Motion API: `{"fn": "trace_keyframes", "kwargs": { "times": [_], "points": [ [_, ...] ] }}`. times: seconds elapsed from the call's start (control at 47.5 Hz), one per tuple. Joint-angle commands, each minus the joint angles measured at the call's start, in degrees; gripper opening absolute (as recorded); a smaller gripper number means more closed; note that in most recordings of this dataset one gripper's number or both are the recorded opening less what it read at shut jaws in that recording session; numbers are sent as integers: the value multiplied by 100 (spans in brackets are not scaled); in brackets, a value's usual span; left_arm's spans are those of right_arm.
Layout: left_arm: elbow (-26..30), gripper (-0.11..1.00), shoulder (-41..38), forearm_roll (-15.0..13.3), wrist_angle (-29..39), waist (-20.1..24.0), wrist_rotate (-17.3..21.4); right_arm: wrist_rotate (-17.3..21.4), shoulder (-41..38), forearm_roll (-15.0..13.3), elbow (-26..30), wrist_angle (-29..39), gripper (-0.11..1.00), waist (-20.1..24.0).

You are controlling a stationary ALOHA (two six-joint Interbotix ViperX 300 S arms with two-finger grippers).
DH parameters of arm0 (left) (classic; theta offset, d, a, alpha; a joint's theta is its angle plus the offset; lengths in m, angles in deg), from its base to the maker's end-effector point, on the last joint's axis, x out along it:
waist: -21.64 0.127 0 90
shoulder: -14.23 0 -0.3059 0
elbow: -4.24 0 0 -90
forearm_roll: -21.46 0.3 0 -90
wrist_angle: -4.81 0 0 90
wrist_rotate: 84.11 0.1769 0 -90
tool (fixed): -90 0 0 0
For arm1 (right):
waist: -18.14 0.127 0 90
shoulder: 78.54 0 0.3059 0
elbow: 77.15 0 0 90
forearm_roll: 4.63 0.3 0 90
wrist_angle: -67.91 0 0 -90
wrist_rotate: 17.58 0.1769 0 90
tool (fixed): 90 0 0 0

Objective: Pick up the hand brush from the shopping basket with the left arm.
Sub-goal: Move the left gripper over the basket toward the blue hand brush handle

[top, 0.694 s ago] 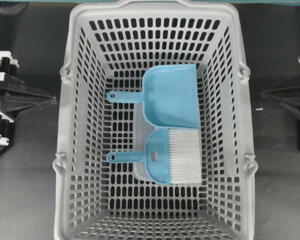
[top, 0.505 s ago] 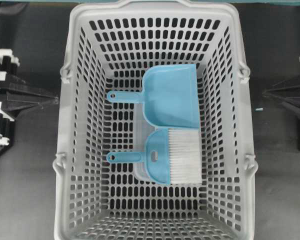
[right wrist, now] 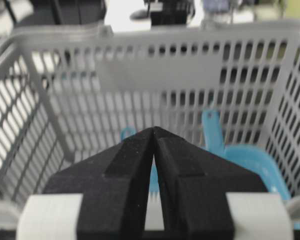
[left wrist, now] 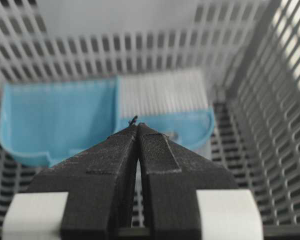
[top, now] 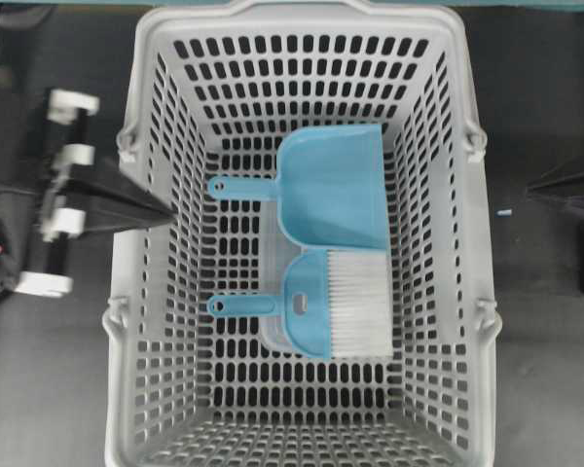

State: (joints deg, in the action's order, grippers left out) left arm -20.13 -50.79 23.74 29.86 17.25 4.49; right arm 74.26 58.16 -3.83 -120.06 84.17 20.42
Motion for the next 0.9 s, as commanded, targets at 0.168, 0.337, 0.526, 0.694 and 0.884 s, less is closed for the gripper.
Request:
{"fn": "trace_keyframes", "kwargs": {
  "times": [0.168,0.337,0.526,0.694,0.884],
  "points": [
    [932,0,-905,26,870,-149,-18,-9,-62,18,193,35,0,70],
    [1222,0,-1239,26,1169,-211,-62,9,-114,26,176,-88,28,62],
    [1582,1,-1608,26,1696,-246,-352,18,-211,18,158,-114,79,132],
    [1784,26,-1898,26,2145,-272,-686,26,-220,18,158,-281,79,132],
    [1907,80,-2329,26,2232,-413,-958,26,-229,26,123,-422,79,141]
  ]
}}
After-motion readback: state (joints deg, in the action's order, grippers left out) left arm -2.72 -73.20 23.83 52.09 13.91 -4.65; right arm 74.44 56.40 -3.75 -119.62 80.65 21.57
